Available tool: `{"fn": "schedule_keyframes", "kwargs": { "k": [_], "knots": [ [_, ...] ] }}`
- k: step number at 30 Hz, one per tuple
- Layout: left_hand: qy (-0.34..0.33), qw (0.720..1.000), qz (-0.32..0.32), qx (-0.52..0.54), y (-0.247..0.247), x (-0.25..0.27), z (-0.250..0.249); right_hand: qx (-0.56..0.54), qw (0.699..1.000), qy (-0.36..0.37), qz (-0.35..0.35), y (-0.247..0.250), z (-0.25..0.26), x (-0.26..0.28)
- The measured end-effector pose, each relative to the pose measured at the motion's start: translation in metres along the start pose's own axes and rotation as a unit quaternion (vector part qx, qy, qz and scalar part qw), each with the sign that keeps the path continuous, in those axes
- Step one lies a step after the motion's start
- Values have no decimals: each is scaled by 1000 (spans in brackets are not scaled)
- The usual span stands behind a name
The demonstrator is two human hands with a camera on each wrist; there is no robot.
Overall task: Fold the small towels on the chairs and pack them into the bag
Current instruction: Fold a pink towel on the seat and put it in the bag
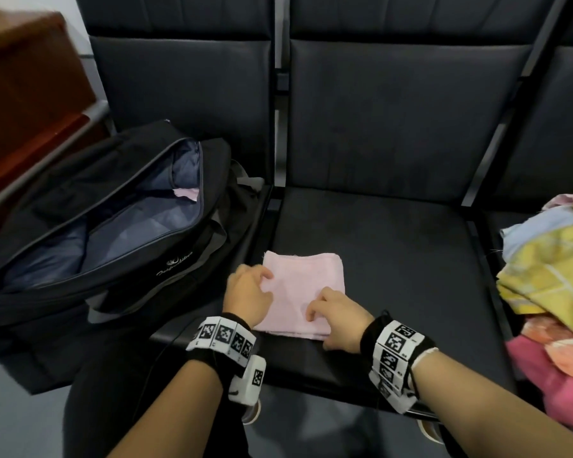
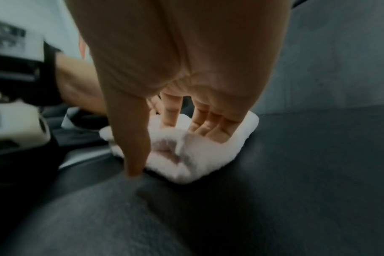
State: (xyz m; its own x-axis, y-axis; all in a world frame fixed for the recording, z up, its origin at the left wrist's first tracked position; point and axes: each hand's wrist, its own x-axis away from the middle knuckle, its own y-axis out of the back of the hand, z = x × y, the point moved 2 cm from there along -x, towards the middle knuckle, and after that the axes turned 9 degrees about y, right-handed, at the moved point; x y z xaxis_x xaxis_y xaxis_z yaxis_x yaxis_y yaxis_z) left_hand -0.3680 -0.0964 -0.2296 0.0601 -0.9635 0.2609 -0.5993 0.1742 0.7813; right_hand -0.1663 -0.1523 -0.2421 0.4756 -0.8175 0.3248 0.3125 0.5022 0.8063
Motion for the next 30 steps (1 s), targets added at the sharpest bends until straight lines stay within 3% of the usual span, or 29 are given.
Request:
{"fn": "schedule_keyframes", "kwargs": {
  "k": [3,8,10,13,16,20,23,27,30],
  "knots": [
    [-82,994,33,-59,-9,14,-18,45,999,13,-13,-4,2,-4],
    [-76,960,149,-223,-28,27,-24,5,999,-12,-45,8,2,-8],
    [-83,952,141,-258,-30,27,-24,-63,995,-19,-77,19,-1,-4],
    [-112,953,78,-272,-28,24,-25,-144,986,-14,-88,36,-4,4],
    [-149,957,45,-246,-19,21,-27,-166,983,-20,-80,51,-10,9],
    [-137,973,148,-114,1,17,-32,-225,970,-32,-87,62,-20,13],
    [-96,976,193,-20,6,8,-34,-215,962,-56,-155,62,-28,11],
    [-71,976,201,46,3,-10,-35,-209,939,-74,-262,57,-36,10],
    [-88,975,201,39,0,-24,-34,-214,952,-62,-211,53,-44,13]
  ]
}}
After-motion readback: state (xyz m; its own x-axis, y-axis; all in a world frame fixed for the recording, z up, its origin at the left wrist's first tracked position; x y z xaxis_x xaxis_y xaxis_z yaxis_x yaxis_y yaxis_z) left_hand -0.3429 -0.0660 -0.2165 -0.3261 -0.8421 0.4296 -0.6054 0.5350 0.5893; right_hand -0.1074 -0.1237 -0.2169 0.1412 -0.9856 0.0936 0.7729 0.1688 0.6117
